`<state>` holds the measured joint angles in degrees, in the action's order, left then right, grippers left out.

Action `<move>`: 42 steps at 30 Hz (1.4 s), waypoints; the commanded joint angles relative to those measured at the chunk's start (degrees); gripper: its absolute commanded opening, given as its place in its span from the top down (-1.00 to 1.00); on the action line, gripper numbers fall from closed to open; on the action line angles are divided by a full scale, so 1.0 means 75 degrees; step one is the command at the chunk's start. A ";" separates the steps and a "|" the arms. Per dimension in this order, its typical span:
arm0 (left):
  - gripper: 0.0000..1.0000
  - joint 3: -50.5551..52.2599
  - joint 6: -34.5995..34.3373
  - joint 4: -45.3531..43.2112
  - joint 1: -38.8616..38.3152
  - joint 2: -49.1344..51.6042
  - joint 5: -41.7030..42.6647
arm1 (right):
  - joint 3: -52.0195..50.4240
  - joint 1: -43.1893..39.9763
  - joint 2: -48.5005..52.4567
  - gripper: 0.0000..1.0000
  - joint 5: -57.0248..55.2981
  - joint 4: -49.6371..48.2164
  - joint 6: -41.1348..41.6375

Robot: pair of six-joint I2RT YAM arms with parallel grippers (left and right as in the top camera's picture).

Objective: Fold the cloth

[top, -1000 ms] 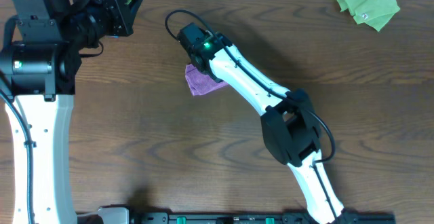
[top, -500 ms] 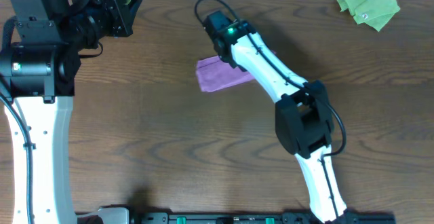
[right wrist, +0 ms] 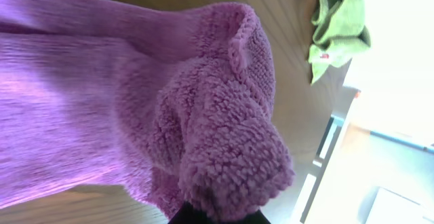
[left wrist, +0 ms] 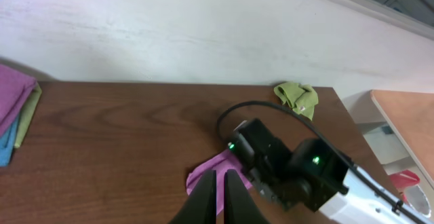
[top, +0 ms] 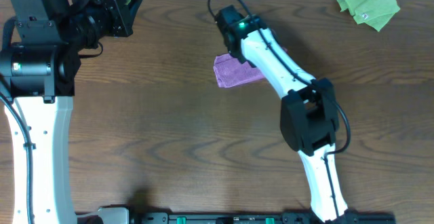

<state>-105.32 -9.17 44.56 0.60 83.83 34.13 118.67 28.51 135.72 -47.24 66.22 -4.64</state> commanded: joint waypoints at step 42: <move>0.85 -0.0102 0.0335 0.0061 0.0020 -0.0093 -0.1131 | 0.0399 0.0959 -0.0335 -0.57 0.4535 -0.0175 -0.0076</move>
<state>-105.32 -8.38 44.97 0.60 83.83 30.57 119.20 35.94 135.72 -12.62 64.95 -5.23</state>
